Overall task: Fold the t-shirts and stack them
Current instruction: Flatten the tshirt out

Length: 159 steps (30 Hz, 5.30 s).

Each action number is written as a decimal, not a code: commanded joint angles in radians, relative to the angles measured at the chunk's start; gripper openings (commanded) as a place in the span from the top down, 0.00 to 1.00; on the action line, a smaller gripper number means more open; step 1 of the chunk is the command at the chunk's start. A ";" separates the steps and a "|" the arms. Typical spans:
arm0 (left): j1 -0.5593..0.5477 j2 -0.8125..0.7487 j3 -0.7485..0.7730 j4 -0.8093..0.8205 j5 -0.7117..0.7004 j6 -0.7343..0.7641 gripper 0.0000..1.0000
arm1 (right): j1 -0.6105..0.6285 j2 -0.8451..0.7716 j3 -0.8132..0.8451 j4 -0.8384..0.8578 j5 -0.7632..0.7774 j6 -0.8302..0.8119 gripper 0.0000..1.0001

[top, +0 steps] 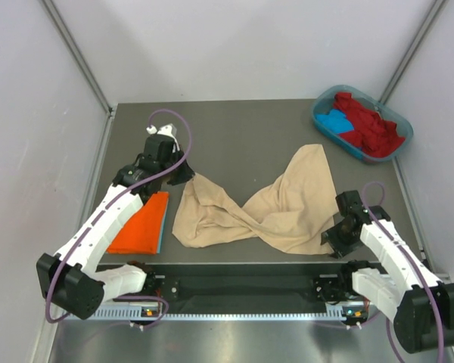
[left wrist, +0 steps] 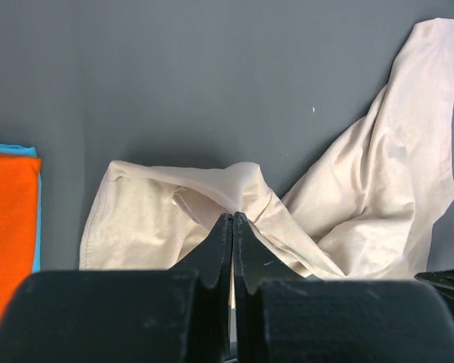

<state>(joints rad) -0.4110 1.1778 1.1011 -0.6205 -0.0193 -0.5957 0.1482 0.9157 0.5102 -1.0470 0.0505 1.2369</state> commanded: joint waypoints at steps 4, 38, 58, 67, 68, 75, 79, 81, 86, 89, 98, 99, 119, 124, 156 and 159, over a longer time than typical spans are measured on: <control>0.005 -0.027 0.005 0.048 -0.005 0.010 1.00 | -0.006 0.012 -0.002 0.030 0.043 0.056 0.57; 0.005 -0.009 0.042 0.061 0.001 0.011 1.00 | -0.004 0.032 0.015 0.091 0.128 0.096 1.00; 0.005 -0.236 0.683 0.024 0.103 -0.128 1.00 | -0.006 -0.003 1.436 -0.054 0.382 -0.568 1.00; 0.005 -0.325 0.787 0.018 0.248 -0.202 1.00 | 0.002 -0.221 1.547 0.042 0.362 -0.587 1.00; 0.005 -0.322 0.789 0.005 0.251 -0.199 1.00 | 0.002 -0.221 1.547 0.042 0.356 -0.585 1.00; 0.005 -0.184 0.723 -0.139 0.214 -0.153 1.00 | 0.022 -0.106 1.435 0.119 0.275 -0.605 1.00; 0.005 -0.083 0.648 -0.147 0.167 -0.122 1.00 | 0.024 -0.029 1.263 0.290 0.111 -0.622 1.00; 0.005 -0.022 0.611 -0.107 0.099 -0.109 1.00 | 0.021 0.009 1.158 0.369 0.042 -0.619 1.00; 0.005 0.199 0.645 0.069 -0.138 -0.023 1.00 | 0.022 0.276 1.145 0.654 -0.027 -0.640 1.00; 0.014 0.284 0.602 0.361 -0.382 -0.064 1.00 | 0.016 0.495 1.362 0.720 -0.023 -0.701 1.00; 0.044 0.518 1.283 0.359 -0.387 0.061 1.00 | -0.172 0.746 1.916 0.686 -0.175 -0.613 1.00; 0.046 0.494 1.263 0.364 -0.389 0.077 1.00 | -0.203 0.673 1.859 0.743 -0.173 -0.610 1.00; 0.044 -0.423 -0.088 0.108 -0.050 -0.056 1.00 | -0.240 -0.049 0.452 0.576 -0.109 -0.729 1.00; 0.044 -0.564 -0.245 -0.089 -0.050 -0.116 1.00 | -0.242 -0.126 0.227 0.423 -0.129 -0.656 1.00; 0.046 -0.616 -0.130 -0.519 -0.056 -0.112 1.00 | -0.242 -0.305 0.200 0.039 0.046 -0.613 1.00; 0.044 -0.615 -0.086 -0.550 -0.077 -0.090 1.00 | -0.240 -0.321 0.198 0.022 0.037 -0.614 1.00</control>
<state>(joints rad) -0.3683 0.5777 0.9493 -1.1259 -0.0715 -0.7055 -0.0944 0.6178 0.6563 -0.9821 0.0780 0.6216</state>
